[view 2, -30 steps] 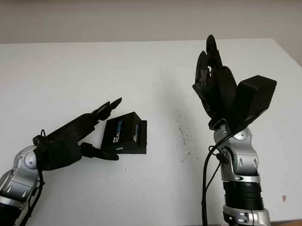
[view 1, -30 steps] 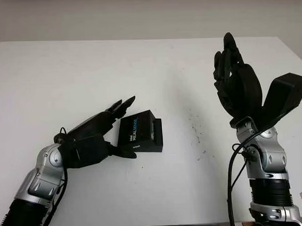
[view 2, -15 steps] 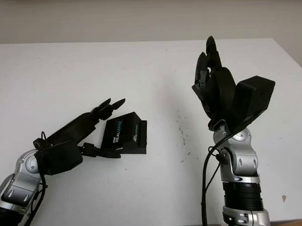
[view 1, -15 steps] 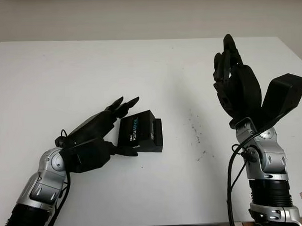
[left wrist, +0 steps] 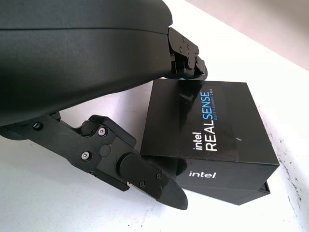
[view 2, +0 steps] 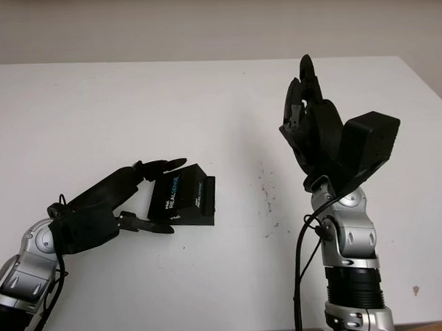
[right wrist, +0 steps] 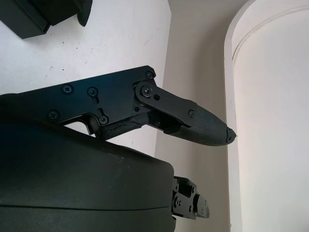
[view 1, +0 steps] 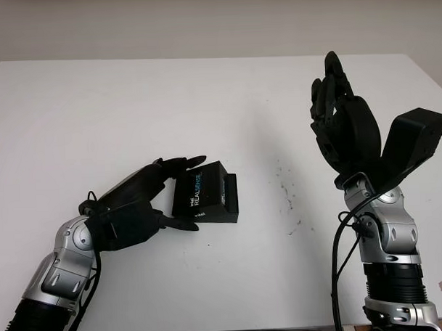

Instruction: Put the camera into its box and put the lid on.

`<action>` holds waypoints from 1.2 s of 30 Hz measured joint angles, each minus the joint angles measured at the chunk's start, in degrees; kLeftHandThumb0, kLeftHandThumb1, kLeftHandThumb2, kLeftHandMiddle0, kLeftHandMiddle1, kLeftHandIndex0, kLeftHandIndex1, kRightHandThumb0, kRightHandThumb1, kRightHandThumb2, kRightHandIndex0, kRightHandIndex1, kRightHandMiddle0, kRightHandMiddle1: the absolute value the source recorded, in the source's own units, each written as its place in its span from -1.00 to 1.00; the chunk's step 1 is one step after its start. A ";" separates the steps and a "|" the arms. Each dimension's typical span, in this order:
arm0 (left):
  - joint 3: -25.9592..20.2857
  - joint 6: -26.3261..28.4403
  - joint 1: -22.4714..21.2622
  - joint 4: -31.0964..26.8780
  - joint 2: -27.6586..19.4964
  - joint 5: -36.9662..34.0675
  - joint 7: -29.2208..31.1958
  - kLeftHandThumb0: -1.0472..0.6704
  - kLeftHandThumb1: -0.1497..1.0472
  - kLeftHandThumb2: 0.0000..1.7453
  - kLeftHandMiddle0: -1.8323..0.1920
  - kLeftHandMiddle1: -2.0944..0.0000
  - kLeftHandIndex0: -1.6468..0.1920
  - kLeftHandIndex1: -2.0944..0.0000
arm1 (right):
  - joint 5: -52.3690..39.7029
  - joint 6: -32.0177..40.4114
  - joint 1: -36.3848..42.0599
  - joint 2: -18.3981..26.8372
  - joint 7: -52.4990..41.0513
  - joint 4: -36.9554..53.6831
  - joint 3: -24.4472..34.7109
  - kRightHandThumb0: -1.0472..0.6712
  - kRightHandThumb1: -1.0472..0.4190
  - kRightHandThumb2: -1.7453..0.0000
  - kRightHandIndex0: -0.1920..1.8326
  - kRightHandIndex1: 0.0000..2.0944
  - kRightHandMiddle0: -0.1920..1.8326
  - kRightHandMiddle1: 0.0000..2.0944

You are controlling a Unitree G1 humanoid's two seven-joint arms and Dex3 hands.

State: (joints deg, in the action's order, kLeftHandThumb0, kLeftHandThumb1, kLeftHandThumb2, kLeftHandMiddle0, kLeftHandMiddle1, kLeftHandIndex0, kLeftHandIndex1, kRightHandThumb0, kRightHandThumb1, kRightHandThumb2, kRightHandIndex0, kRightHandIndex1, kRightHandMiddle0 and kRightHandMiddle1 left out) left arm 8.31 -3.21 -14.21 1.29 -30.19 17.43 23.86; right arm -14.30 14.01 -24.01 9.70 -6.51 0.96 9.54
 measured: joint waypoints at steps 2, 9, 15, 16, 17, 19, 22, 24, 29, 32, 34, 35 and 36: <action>0.00 -0.01 0.00 0.00 0.08 -0.21 -0.01 -0.22 0.52 -0.94 0.73 0.08 0.60 0.76 | 0.10 0.00 0.00 0.00 0.03 0.00 0.01 -0.48 -1.00 0.12 -0.99 -0.98 -0.97 -0.97; -0.56 -0.16 0.24 0.04 2.11 -2.64 -1.25 -0.13 0.57 -0.93 0.70 -0.19 0.77 0.16 | 1.10 -0.11 0.03 0.00 0.14 0.00 -0.03 -0.45 -1.00 0.12 -0.98 -0.97 -0.97 -0.97; -1.69 -3.53 1.01 1.95 3.91 -4.76 -3.93 -0.01 0.92 -0.92 0.52 -0.46 0.64 -0.18 | 1.07 -0.14 0.28 -0.39 0.48 0.00 0.07 -0.45 -1.00 0.14 -0.98 -0.96 -0.95 -0.96; -1.99 -4.09 1.10 2.23 4.20 -5.03 -4.53 -0.01 0.96 -0.91 0.51 -0.53 0.63 -0.23 | 1.06 -0.14 0.36 -0.44 0.47 0.00 0.07 -0.45 -1.00 0.14 -0.98 -0.96 -0.95 -0.96; -2.24 -4.79 1.15 2.50 4.48 -5.18 -5.07 -0.01 0.98 -0.91 0.51 -0.60 0.63 -0.28 | 1.05 -0.14 0.39 -0.48 0.47 0.00 0.06 -0.46 -1.00 0.14 -0.98 -0.96 -0.95 -0.96; -2.38 -5.81 1.16 2.86 4.67 -5.31 -5.75 -0.02 1.00 -0.91 0.53 -0.65 0.62 -0.33 | 1.05 -0.14 0.39 -0.50 0.45 0.00 0.04 -0.47 -1.00 0.14 -0.98 -0.96 -0.96 -0.96; -2.46 -5.48 1.18 2.62 4.73 -5.29 -6.01 -0.02 1.00 -0.90 0.54 -0.66 0.62 -0.37 | 1.05 -0.15 0.40 -0.50 0.26 0.00 0.02 -0.48 -1.00 0.15 -0.99 -0.96 -0.96 -0.96; -2.51 -4.76 1.18 2.19 4.75 -5.28 -6.01 -0.01 1.00 -0.91 0.55 -0.66 0.62 -0.38 | 1.06 -0.14 0.40 -0.50 0.16 0.00 0.02 -0.48 -1.00 0.14 -0.99 -0.96 -0.97 -0.97; -2.56 -2.14 1.30 0.44 4.76 -5.28 -5.86 0.00 1.00 -0.91 0.57 -0.63 0.64 -0.39 | 1.07 -0.14 0.45 -0.49 -0.42 0.00 -0.03 -0.46 -1.00 0.14 -0.99 -0.98 -0.98 -0.97; -2.56 0.28 1.40 -1.52 4.65 -5.02 -5.42 0.01 1.00 -0.91 0.57 -0.59 0.64 -0.38 | 1.20 -0.14 0.50 -0.50 -0.33 0.00 -0.05 -0.45 -1.00 0.14 -0.99 -0.97 -0.98 -0.97; -2.56 1.75 1.42 -2.72 4.54 -4.96 -5.17 0.01 1.00 -0.92 0.56 -0.57 0.64 -0.37 | 1.27 -0.20 0.56 -0.50 -0.37 0.00 -0.07 -0.44 -1.00 0.14 -0.99 -0.97 -0.98 -0.97; -2.56 2.45 1.43 -3.20 4.51 -4.92 -5.05 0.01 1.00 -0.92 0.56 -0.57 0.64 -0.37 | 1.31 -0.33 0.59 -0.49 -0.42 0.00 -0.08 -0.44 -1.00 0.14 -0.99 -0.97 -0.98 -0.97; -2.56 3.05 1.43 -3.63 4.49 -4.78 -4.93 0.01 1.00 -0.92 0.55 -0.57 0.64 -0.37 | 1.38 -0.47 0.62 -0.49 -0.46 0.00 -0.08 -0.45 -1.00 0.15 -0.99 -0.97 -0.98 -0.97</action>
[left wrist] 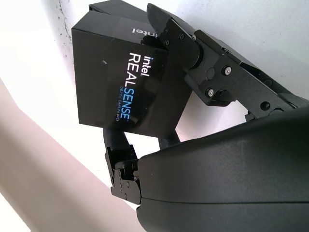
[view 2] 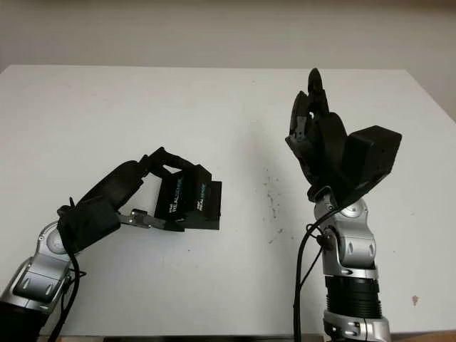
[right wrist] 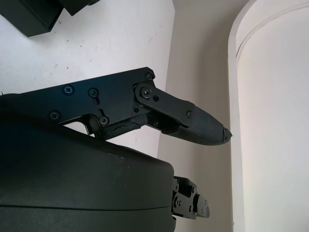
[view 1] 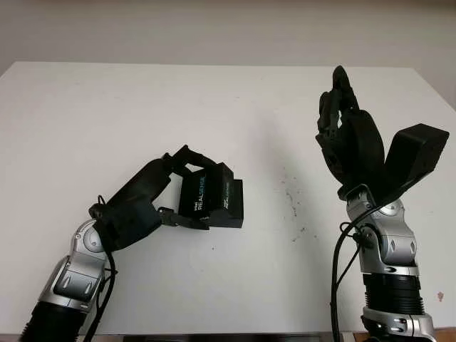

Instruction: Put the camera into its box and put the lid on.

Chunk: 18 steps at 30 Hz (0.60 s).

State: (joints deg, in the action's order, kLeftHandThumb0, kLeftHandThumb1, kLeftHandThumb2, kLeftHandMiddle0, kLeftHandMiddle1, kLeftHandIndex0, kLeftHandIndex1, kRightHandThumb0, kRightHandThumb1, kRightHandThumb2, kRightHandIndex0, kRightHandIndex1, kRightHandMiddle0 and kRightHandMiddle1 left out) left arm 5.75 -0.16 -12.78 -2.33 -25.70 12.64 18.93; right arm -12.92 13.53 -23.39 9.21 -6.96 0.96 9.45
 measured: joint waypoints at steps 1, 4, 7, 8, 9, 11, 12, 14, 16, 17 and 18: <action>0.00 0.63 0.01 -0.49 -0.02 0.31 0.09 0.02 1.00 -0.92 0.54 -0.58 0.64 -0.37 | 0.06 -0.08 0.01 0.00 -0.05 0.00 0.00 -0.45 -1.00 0.15 -0.99 -0.97 -0.98 -0.97; 0.07 3.92 0.01 -2.87 -0.24 1.56 0.73 0.02 1.00 -0.91 0.53 -0.61 0.63 -0.37 | 0.11 -0.10 0.11 0.01 -0.48 0.00 -0.01 -0.46 -1.00 0.17 -1.00 -0.98 -0.99 -0.97; 0.23 9.16 -0.10 -6.10 -0.59 3.02 2.19 0.03 1.00 -0.92 0.50 -0.62 0.62 -0.38 | 0.12 -0.10 0.21 0.00 -0.72 0.00 -0.04 -0.44 -1.00 0.17 -1.00 -0.98 -0.99 -0.97; 0.24 10.74 -0.20 -7.01 -0.71 3.26 2.68 0.03 1.00 -0.92 0.48 -0.62 0.60 -0.38 | 0.12 -0.10 0.24 0.00 -0.71 0.00 -0.04 -0.43 -1.00 0.17 -1.00 -0.98 -0.99 -0.97; 0.24 11.79 -0.27 -7.75 -0.84 3.35 3.04 0.03 0.99 -0.93 0.47 -0.62 0.60 -0.39 | 0.11 -0.10 0.27 0.00 -0.69 0.01 -0.04 -0.42 -1.00 0.17 -1.00 -0.98 -0.99 -0.97; 0.25 13.81 -0.61 -9.03 -1.10 3.52 4.06 0.03 0.99 -0.93 0.47 -0.62 0.59 -0.40 | 0.11 -0.10 0.33 -0.01 -0.67 0.01 -0.04 -0.41 -1.00 0.17 -1.00 -0.98 -0.98 -0.96; 0.25 14.90 -0.90 -9.75 -1.31 3.61 4.64 0.03 0.99 -0.93 0.47 -0.62 0.59 -0.41 | 0.10 -0.10 0.38 -0.01 -0.66 0.01 -0.04 -0.41 -1.00 0.18 -1.00 -0.98 -0.98 -0.96; 0.25 16.29 -1.57 -10.92 -1.49 3.60 5.57 0.04 0.97 -0.94 0.46 -0.62 0.58 -0.42 | 0.09 -0.10 0.53 -0.02 -0.66 0.01 -0.04 -0.41 -1.00 0.19 -1.00 -0.97 -0.98 -0.96; 0.25 17.16 -2.32 -11.59 -1.65 3.59 6.44 0.04 0.96 -0.94 0.46 -0.62 0.58 -0.42 | 0.15 -0.09 0.56 -0.02 -0.70 0.01 -0.16 -0.41 -1.00 0.19 -1.00 -0.97 -0.98 -0.96; 0.27 17.59 -2.57 -12.03 -1.92 3.60 6.86 0.04 0.96 -0.94 0.45 -0.61 0.58 -0.42 | 0.19 -0.07 0.56 -0.02 -0.69 0.01 -0.25 -0.41 -1.00 0.19 -1.00 -0.97 -0.98 -0.96; 0.30 18.18 -2.86 -12.45 -2.24 3.64 7.37 0.04 0.96 -0.94 0.45 -0.62 0.58 -0.42 | 0.27 0.01 0.56 -0.02 -0.55 0.02 -0.30 -0.41 -1.00 0.19 -1.00 -0.97 -0.97 -0.96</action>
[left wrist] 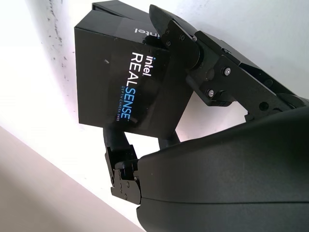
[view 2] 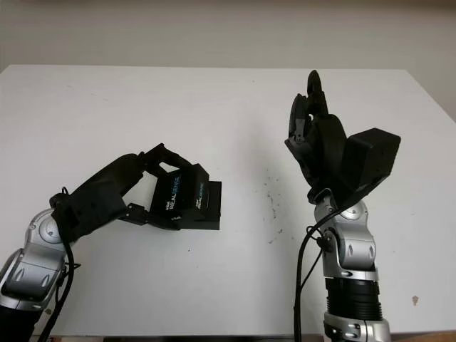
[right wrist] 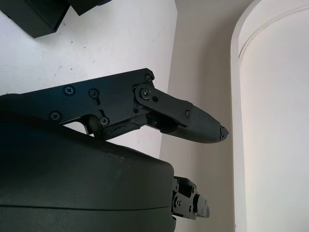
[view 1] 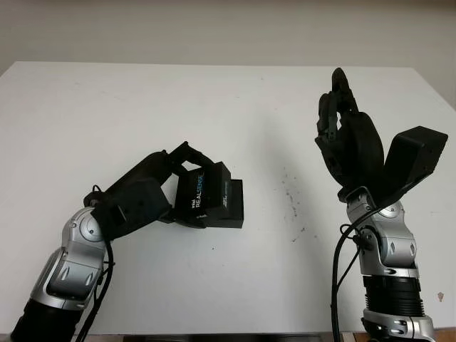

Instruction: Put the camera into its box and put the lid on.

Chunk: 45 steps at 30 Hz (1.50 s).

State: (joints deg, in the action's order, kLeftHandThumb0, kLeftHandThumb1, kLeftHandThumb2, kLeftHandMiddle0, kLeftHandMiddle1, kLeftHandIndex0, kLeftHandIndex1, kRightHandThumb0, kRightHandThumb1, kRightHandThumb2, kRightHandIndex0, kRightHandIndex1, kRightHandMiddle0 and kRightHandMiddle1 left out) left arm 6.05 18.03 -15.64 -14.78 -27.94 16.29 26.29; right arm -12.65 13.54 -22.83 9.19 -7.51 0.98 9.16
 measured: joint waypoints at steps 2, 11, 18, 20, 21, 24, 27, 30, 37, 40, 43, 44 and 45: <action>0.13 1.07 -0.76 -0.42 -0.63 0.32 0.95 0.03 0.96 -0.94 0.44 -0.62 0.58 -0.42 | 0.28 0.25 0.00 -0.01 0.52 0.06 -0.14 -0.41 -1.00 0.19 -0.99 -0.97 -0.97 -0.95; 1.07 1.39 -2.49 -0.48 -0.98 0.80 1.55 0.04 0.93 -0.94 0.39 -0.60 0.55 -0.42 | 0.44 0.50 0.01 -0.69 1.07 0.13 -0.89 -0.42 -1.00 0.18 -1.00 -0.98 -1.00 -0.97; 3.19 -1.47 -3.32 2.55 -0.91 3.35 0.03 0.08 0.92 -0.94 0.36 -0.56 0.54 -0.38 | 0.45 0.48 0.04 -1.09 1.34 0.13 -0.91 -0.40 -1.00 0.15 -1.00 -0.99 -1.00 -0.97; 3.59 -1.97 -3.35 3.02 -0.84 3.68 -0.29 0.08 0.91 -0.94 0.36 -0.57 0.53 -0.40 | 0.49 0.48 0.05 -1.09 1.04 0.13 -0.97 -0.41 -1.00 0.15 -1.00 -1.00 -1.00 -0.98; 3.82 -2.17 -3.42 3.34 -0.72 3.79 -0.48 0.08 0.91 -0.94 0.36 -0.57 0.53 -0.41 | 0.52 0.47 0.05 -1.09 0.89 0.13 -0.99 -0.41 -1.00 0.15 -1.00 -1.00 -1.00 -0.99; 4.24 -2.28 -3.93 4.48 -0.30 4.37 -0.70 0.07 0.91 -0.94 0.35 -0.55 0.53 -0.42 | 0.58 0.35 0.07 -1.11 0.86 0.11 -0.99 -0.41 -1.00 0.17 -1.00 -0.99 -0.99 -0.98; 4.84 -2.39 -4.38 5.17 -0.26 5.14 -0.76 0.07 0.91 -0.94 0.32 -0.58 0.52 -0.43 | 0.58 -0.27 0.09 -1.12 0.58 0.06 -0.98 -0.41 -1.00 0.17 -1.00 -0.99 -0.99 -0.98; 5.30 -2.82 -4.48 5.72 -0.11 5.94 -0.99 0.06 0.90 -0.94 0.32 -0.60 0.52 -0.43 | 0.57 -0.50 0.13 -1.13 0.28 0.05 -0.97 -0.42 -1.00 0.17 -1.00 -0.99 -0.99 -0.98; 6.32 -2.65 -4.48 6.31 1.09 7.56 -1.90 0.03 0.90 -0.94 0.30 -0.66 0.52 -0.48 | 0.77 -0.78 0.35 -1.19 0.29 -0.03 -0.96 -0.43 -1.00 0.20 -0.99 -0.98 -0.97 -0.97; 6.48 -1.43 -4.69 6.25 1.57 7.95 -1.68 0.04 0.89 -0.94 0.30 -0.67 0.53 -0.51 | 0.75 -0.77 0.36 -1.30 0.65 -0.03 -0.95 -0.43 -1.00 0.22 -0.98 -0.98 -0.97 -0.97; 6.50 -0.97 -4.89 6.25 1.91 7.95 -1.31 0.04 0.89 -0.94 0.29 -0.68 0.53 -0.53 | 0.66 -0.77 0.38 -1.58 0.92 -0.03 -0.93 -0.44 -1.00 0.23 -0.99 -0.98 -0.96 -0.97; 6.50 -0.87 -4.93 6.25 2.11 7.94 -1.21 0.04 0.89 -0.94 0.29 -0.69 0.53 -0.53 | 0.66 -0.77 0.38 -1.67 0.93 -0.03 -0.93 -0.44 -1.00 0.23 -0.99 -0.98 -0.96 -0.97; 6.53 -0.74 -5.00 6.25 2.28 7.95 -1.13 0.03 0.89 -0.94 0.29 -0.69 0.53 -0.54 | 0.67 -0.77 0.38 -1.79 0.95 -0.03 -0.94 -0.43 -1.00 0.23 -0.99 -0.98 -0.97 -0.97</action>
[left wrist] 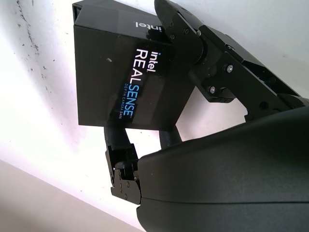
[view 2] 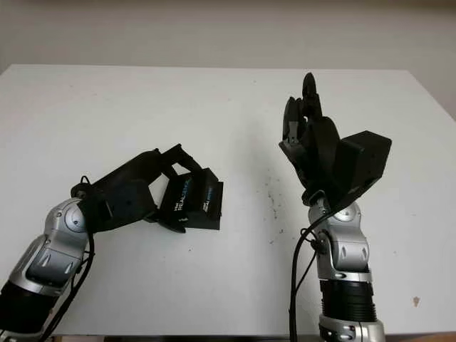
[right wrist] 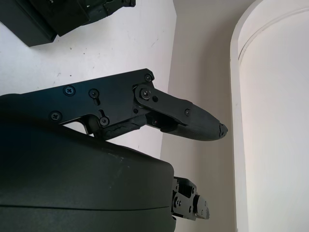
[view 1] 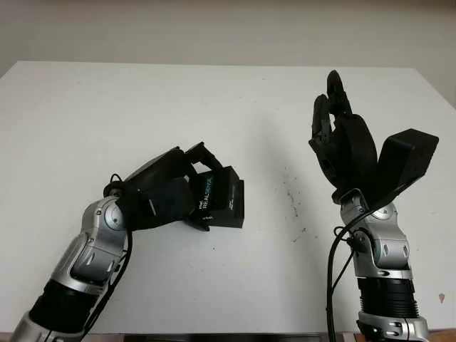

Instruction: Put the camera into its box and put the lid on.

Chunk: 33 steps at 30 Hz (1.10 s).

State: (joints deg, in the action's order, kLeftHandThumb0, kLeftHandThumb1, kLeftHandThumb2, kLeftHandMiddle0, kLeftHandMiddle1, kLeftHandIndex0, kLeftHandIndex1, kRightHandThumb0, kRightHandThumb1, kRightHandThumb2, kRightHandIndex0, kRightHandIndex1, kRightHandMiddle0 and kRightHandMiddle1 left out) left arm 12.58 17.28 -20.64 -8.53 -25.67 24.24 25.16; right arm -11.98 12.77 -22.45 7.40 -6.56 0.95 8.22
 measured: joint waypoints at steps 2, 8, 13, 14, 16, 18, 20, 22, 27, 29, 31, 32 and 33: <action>0.09 0.55 -0.26 -0.02 0.15 0.09 0.29 0.04 0.88 -0.94 0.26 -0.72 0.53 -0.54 | 0.00 0.00 0.00 -0.09 0.05 0.00 0.00 -0.43 -1.00 0.22 -0.99 -0.97 -0.97 -0.97; 0.55 2.11 -1.72 -0.10 0.14 0.22 1.84 0.05 0.89 -0.94 0.27 -0.74 0.52 -0.55 | 0.05 -0.01 0.12 -0.20 -0.02 0.00 -0.04 -0.42 -1.00 0.21 -1.00 -0.98 -0.98 -0.98; 0.55 3.70 -2.46 -0.80 -0.07 0.14 3.45 0.06 0.88 -0.94 0.29 -0.72 0.52 -0.54 | 0.06 -0.24 0.31 -0.25 -0.24 -0.02 -0.07 -0.42 -1.00 0.22 -0.99 -0.98 -0.96 -0.97; 0.55 3.96 -2.60 -0.97 -0.14 0.13 3.73 0.07 0.88 -0.94 0.29 -0.71 0.52 -0.54 | 0.06 -0.37 0.31 -0.29 -0.24 -0.06 -0.08 -0.42 -1.00 0.23 -0.99 -0.98 -0.96 -0.97; 0.55 4.27 -2.88 -1.29 -0.30 0.12 4.33 0.07 0.88 -0.94 0.29 -0.70 0.52 -0.54 | 0.06 -0.50 0.31 -0.45 -0.17 -0.17 -0.09 -0.42 -1.00 0.23 -0.98 -0.97 -0.95 -0.96; 0.55 4.45 -3.25 -1.45 -0.54 0.11 4.91 0.06 0.88 -0.94 0.28 -0.71 0.52 -0.53 | 0.05 -0.51 0.31 -0.68 -0.10 -0.33 -0.14 -0.41 -1.00 0.23 -0.98 -0.97 -0.95 -0.96; 0.55 4.83 -3.55 -1.67 -0.80 0.11 5.53 0.06 0.87 -0.94 0.28 -0.69 0.51 -0.53 | 0.06 -0.51 0.31 -0.91 0.04 -0.50 -0.18 -0.41 -1.00 0.23 -0.97 -0.96 -0.94 -0.96; 0.55 5.24 -3.82 -2.04 -1.01 0.10 6.09 0.06 0.87 -0.94 0.29 -0.67 0.51 -0.53 | 0.17 -0.52 0.31 -1.16 0.24 -0.69 -0.22 -0.40 -1.00 0.23 -0.97 -0.96 -0.93 -0.95; 0.53 6.50 -4.84 -2.81 -1.49 -0.16 7.62 0.07 0.86 -0.94 0.31 -0.66 0.49 -0.51 | 0.28 -0.50 0.32 -1.61 0.88 -0.77 -0.41 -0.42 -1.00 0.26 -0.96 -0.96 -0.94 -0.96; 0.53 7.24 -5.07 -3.27 -1.65 -0.22 8.23 0.07 0.87 -0.94 0.32 -0.65 0.48 -0.52 | 0.31 -0.49 0.33 -1.66 0.99 -0.77 -0.57 -0.42 -1.00 0.27 -0.96 -0.96 -0.93 -0.95; 0.53 8.07 -5.47 -3.85 -1.91 -0.26 8.81 0.07 0.87 -0.94 0.32 -0.65 0.48 -0.52 | 0.27 -0.41 0.34 -1.73 1.08 -0.77 -0.66 -0.43 -1.00 0.27 -0.97 -0.96 -0.94 -0.96; 0.53 8.36 -5.67 -4.05 -2.06 -0.25 8.99 0.06 0.86 -0.94 0.31 -0.66 0.48 -0.51 | 0.22 -0.41 0.34 -1.78 1.08 -0.77 -0.70 -0.43 -1.00 0.27 -0.96 -0.96 -0.94 -0.96; 0.54 8.56 -5.80 -4.22 -2.17 -0.24 9.16 0.06 0.86 -0.94 0.31 -0.65 0.49 -0.50 | 0.17 -0.40 0.34 -1.81 1.08 -0.77 -0.73 -0.43 -1.00 0.28 -0.96 -0.95 -0.94 -0.96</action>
State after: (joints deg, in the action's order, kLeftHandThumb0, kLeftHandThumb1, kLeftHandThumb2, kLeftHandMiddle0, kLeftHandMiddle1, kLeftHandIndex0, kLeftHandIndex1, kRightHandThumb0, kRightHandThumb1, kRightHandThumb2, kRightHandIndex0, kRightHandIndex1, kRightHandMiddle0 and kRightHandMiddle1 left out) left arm 13.12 25.85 -26.44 -12.75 -27.84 24.00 34.32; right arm -11.81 12.37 -22.10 5.59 -5.48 0.18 7.49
